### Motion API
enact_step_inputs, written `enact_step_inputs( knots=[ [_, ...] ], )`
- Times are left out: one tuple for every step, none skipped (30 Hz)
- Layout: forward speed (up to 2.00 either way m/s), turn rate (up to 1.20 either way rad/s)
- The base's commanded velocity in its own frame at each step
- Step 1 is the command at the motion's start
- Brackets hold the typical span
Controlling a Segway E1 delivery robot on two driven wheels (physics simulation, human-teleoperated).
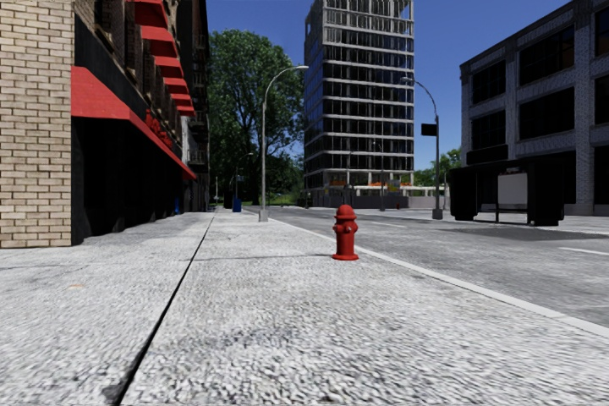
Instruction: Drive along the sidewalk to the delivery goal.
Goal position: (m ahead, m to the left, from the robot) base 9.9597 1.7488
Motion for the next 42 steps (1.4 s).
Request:
enact_step_inputs(
  knots=[
    [1.64,0.29],
    [1.52,0.35],
    [1.48,0.43],
    [1.47,0.46],
    [1.47,0.46],
    [1.46,0.47],
    [1.46,0.47],
    [1.46,0.47],
    [1.46,0.47],
    [1.46,0.47],
    [1.46,0.47],
    [1.46,0.47],
    [1.46,0.47],
    [1.46,0.43],
    [1.46,0.23],
    [1.46,0.23],
    [1.47,0.11],
    [1.48,0.00],
    [1.48,0.00],
    [1.48,0.00],
    [1.48,0.00],
    [1.48,0.00],
    [1.48,0.00],
    [1.48,0.00],
    [1.48,0.00],
    [1.48,0.00],
    [1.48,0.00],
    [1.48,0.00],
    [1.48,0.00],
    [1.48,0.00],
    [1.49,0.00],
    [1.49,0.00],
    [1.49,0.00],
    [1.49,0.00],
    [1.49,0.00],
    [1.49,0.00],
    [1.49,0.00],
    [1.49,0.00],
    [1.49,0.00],
    [1.49,0.00],
    [1.49,0.00],
    [1.49,0.05]
  ],
)
